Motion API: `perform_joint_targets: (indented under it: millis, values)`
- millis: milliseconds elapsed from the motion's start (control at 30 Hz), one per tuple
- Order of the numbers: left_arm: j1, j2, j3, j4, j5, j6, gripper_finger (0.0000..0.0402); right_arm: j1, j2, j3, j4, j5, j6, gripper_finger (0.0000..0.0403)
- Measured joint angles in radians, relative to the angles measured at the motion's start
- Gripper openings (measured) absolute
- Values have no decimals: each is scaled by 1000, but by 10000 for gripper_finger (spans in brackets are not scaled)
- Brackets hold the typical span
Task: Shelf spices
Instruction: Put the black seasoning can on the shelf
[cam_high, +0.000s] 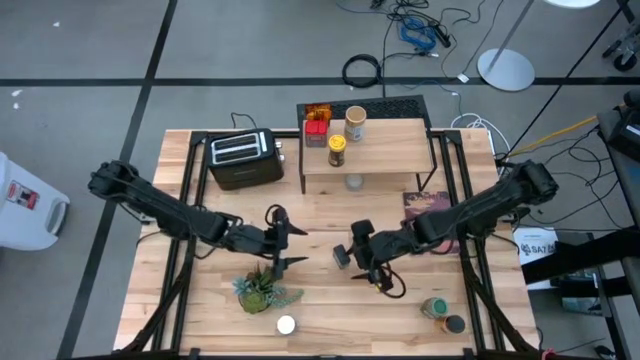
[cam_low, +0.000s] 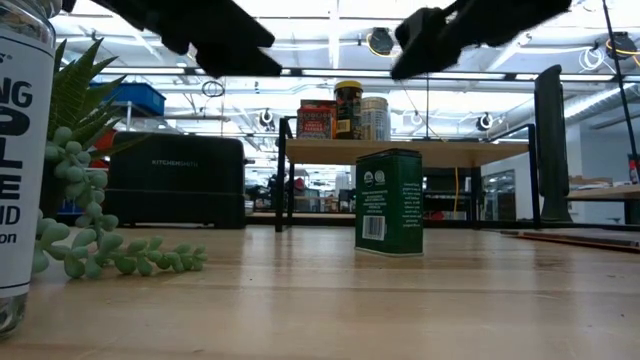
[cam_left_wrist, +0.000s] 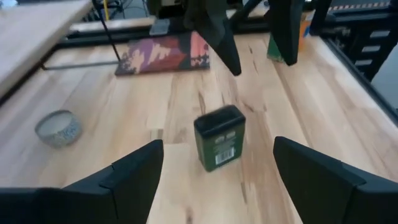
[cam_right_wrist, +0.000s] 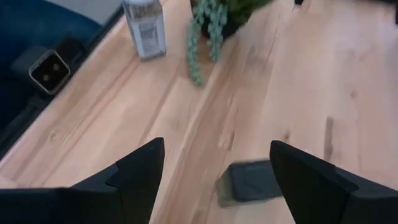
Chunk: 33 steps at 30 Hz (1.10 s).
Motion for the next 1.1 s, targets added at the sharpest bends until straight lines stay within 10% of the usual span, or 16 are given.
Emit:
perform_joint_targets:
  millis: [1100]
  values:
    - [114, 364, 66, 225, 114, -20, 315, 49, 139, 0, -79, 81, 503, 244]
